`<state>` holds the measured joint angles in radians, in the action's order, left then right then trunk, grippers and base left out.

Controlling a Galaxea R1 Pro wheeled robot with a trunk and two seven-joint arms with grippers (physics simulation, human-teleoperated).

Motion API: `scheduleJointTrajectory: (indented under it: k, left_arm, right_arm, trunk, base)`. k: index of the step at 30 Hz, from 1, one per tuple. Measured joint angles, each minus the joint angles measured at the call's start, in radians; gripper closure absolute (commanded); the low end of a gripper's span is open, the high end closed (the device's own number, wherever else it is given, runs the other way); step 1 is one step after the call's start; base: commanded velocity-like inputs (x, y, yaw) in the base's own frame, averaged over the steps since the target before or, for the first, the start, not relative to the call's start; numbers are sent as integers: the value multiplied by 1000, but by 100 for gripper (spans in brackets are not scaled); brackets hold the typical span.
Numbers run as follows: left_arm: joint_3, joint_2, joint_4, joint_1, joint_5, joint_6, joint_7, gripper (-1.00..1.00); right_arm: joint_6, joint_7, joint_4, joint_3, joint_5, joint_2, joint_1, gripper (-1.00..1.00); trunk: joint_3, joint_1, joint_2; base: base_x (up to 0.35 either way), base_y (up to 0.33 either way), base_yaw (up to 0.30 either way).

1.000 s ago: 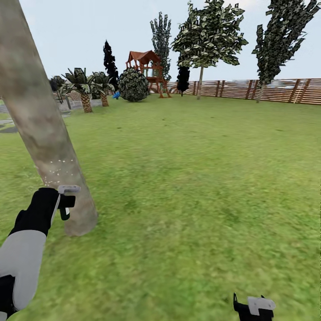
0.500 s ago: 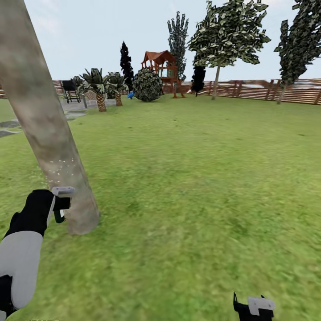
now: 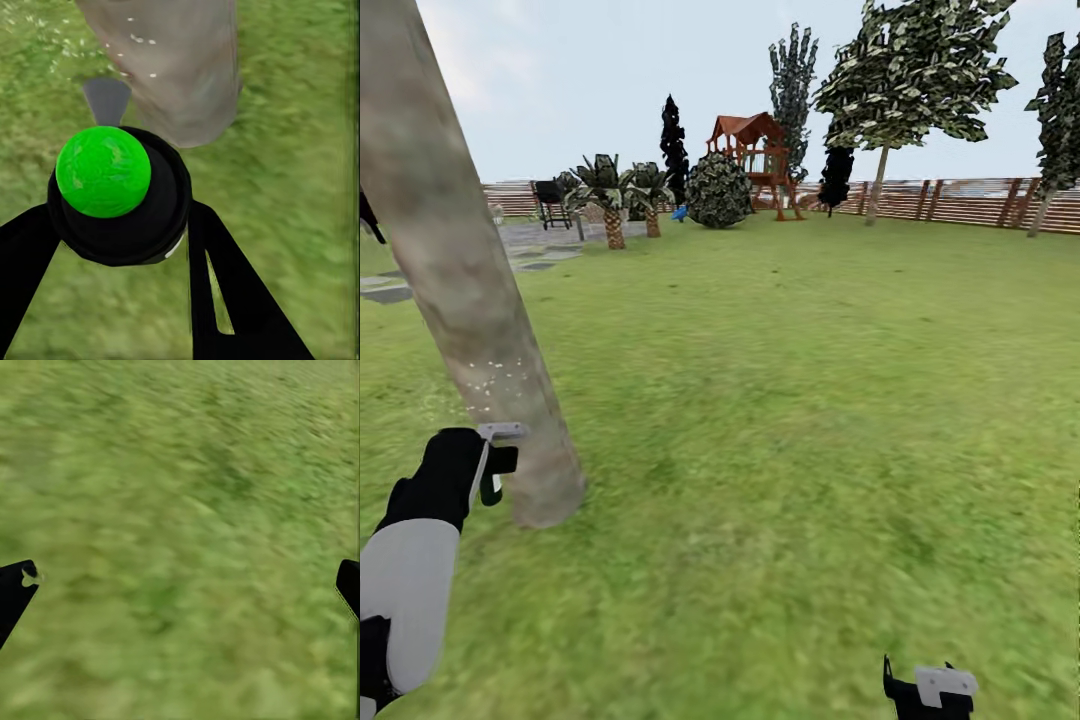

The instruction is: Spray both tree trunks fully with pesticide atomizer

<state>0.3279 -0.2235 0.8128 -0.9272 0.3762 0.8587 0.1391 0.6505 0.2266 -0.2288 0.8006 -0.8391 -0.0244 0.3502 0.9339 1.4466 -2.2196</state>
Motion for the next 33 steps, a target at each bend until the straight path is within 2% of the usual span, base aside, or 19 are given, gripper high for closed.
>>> scheduleJointTrajectory:
  k: [7,8,19,33]
  left_arm:
    - [3,-7,-25,13,1,-4,-39,100]
    - [2,-7,-31,31,1,-5,-42,100]
    - [-6,5,-68,51,-1,-9,-43,100]
    - [-6,5,-69,51,3,-10,-55,100]
  right_arm:
    - [0,0,0,0,0,0,0,-100]
    - [0,0,1,0,0,0,0,-100]
    - [0,0,1,0,0,0,0,-100]
    - [0,0,0,0,0,0,0,-100]
  trunk:
    - [0,0,0]
    - [0,0,0]
    - [0,0,0]
    - [0,0,0]
  base:
    - [49,-265,216]
    - [85,-268,276]
    - [215,-203,267]
    - [40,-262,13]
